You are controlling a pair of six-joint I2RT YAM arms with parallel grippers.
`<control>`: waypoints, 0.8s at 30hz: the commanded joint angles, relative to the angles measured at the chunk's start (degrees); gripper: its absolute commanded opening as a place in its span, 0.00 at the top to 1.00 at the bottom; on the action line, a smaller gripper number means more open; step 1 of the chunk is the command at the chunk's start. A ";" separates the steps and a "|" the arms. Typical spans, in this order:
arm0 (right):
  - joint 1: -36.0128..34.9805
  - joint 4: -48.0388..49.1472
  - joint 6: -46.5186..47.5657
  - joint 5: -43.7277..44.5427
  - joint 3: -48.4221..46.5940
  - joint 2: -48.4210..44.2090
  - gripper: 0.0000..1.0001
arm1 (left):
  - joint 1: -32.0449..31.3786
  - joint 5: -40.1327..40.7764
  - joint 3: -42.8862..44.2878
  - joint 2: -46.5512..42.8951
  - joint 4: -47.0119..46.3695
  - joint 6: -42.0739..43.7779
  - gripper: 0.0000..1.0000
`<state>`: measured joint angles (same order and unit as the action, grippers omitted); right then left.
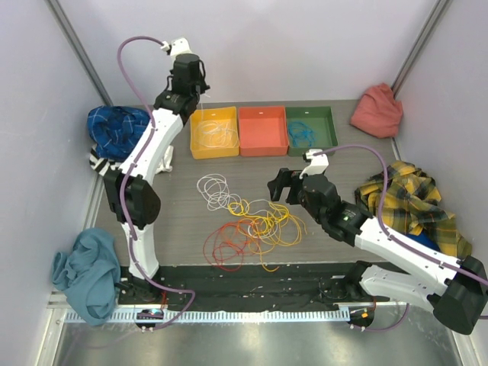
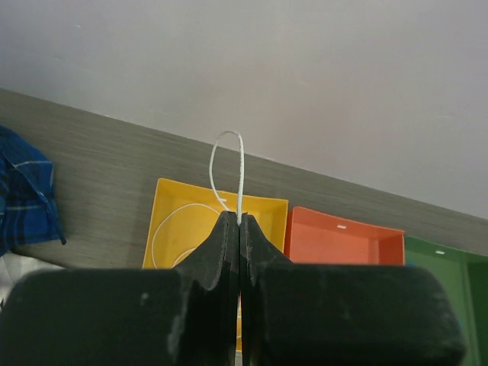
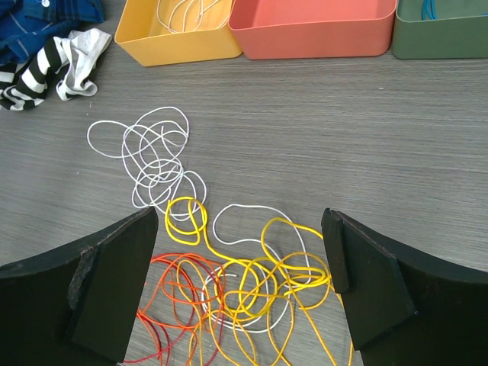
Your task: Untangle the cables
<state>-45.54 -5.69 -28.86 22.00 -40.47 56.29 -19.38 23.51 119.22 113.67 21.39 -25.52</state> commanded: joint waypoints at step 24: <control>0.01 -0.55 1.97 4.72 0.04 -4.17 0.01 | 0.04 4.09 6.05 -0.88 4.98 -3.04 0.00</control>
<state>-45.54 -7.44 -27.97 24.67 -39.57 54.43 -19.38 25.34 128.99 126.91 28.29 -25.71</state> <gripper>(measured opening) 0.988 0.996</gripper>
